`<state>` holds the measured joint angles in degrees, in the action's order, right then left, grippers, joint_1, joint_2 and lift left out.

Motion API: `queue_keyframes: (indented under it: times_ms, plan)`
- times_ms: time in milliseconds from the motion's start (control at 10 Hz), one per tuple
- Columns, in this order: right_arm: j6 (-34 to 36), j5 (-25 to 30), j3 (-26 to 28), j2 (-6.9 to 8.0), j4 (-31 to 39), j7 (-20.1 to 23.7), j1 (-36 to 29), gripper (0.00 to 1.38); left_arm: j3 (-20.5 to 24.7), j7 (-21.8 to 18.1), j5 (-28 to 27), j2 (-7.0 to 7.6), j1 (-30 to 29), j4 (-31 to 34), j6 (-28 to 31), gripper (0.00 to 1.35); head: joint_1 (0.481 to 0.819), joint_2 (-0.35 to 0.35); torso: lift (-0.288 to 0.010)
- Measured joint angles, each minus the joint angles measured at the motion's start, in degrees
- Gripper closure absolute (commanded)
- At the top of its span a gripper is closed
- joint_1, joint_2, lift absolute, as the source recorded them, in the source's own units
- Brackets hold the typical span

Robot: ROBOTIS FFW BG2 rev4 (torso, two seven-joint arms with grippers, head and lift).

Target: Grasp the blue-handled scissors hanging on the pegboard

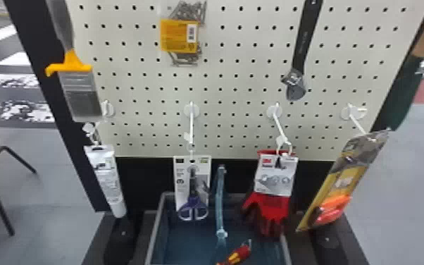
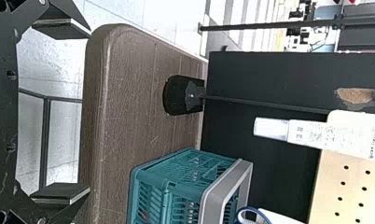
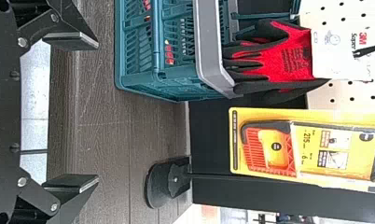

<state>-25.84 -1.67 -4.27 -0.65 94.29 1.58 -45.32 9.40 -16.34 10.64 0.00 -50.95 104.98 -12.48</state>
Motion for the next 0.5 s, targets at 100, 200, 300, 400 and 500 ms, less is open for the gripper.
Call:
queue_keyframes:
  times_ms: [100,200,300,400,500]
  plan:
    - [0.0,0.0,0.0,-0.02,0.0,0.0,0.0,0.27,0.0,0.0,0.0,0.00,0.1,0.0,0.0,0.14,0.549,0.000,-0.100]
    - [0.0,0.0,0.0,-0.03,0.0,0.0,0.0,0.27,-0.1,0.0,0.0,0.00,0.1,0.0,0.0,0.14,0.549,0.000,-0.100]
    - [0.0,0.0,0.0,-0.03,0.0,0.0,0.0,0.27,-0.1,0.0,0.0,0.00,0.1,0.0,0.0,0.14,0.549,0.000,-0.100]
    - [0.0,0.0,0.0,-0.03,-0.1,0.0,0.0,0.27,-0.1,0.0,0.0,0.00,0.1,0.0,0.0,0.14,0.549,0.000,-0.100]
    - [0.0,0.0,0.0,-0.01,-0.1,0.0,0.0,0.27,-0.1,0.0,0.0,0.00,0.1,0.0,0.0,0.14,0.549,0.000,-0.100]
